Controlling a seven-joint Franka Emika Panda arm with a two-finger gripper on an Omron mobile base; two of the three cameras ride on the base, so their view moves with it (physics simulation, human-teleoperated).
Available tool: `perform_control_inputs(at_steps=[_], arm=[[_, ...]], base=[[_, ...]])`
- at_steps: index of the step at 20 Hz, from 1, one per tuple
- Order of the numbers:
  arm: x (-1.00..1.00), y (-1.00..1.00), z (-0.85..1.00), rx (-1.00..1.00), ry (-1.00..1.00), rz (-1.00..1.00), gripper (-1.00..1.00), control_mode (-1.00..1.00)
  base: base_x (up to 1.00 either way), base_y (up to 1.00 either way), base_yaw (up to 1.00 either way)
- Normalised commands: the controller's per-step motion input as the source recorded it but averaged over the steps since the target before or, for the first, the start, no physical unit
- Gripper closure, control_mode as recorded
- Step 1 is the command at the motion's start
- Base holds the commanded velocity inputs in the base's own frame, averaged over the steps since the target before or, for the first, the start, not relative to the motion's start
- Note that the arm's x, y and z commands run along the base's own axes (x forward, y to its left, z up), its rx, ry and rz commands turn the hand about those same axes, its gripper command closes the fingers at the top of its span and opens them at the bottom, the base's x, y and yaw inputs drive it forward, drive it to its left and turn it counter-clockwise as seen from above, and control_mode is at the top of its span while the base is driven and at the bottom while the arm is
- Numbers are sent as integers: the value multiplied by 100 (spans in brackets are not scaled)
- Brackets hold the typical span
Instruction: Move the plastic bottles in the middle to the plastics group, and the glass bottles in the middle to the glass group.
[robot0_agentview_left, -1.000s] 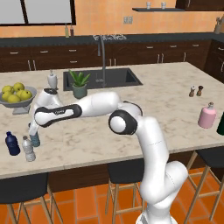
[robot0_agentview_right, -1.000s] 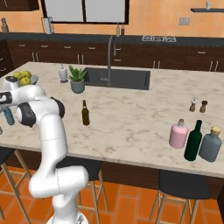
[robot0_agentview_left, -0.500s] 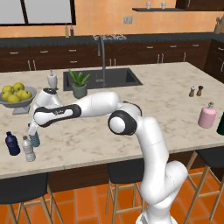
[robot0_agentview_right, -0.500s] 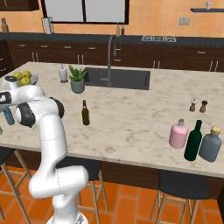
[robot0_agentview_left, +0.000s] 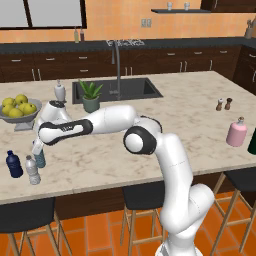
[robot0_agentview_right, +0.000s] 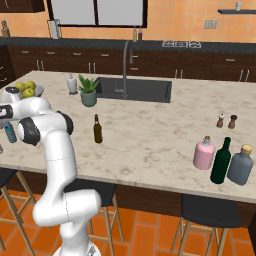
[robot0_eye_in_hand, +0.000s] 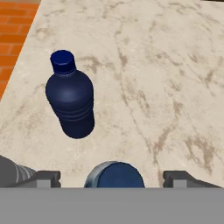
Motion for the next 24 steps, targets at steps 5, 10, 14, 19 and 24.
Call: perform_control_inputs(at_steps=[5,10,14,19,24], arm=[[0,0,32,0,-2,0,-100,-100],[0,0,99,0,0,0,-100,-100],[-6,-38,61,0,2,-5,-100,-100],[-8,-75,22,-3,4,-21,-100,-100],[-1,-100,15,0,3,-32,-100,-100]], base=[[0,0,0],[0,0,0],[0,0,0],[0,0,0],[0,0,0]])
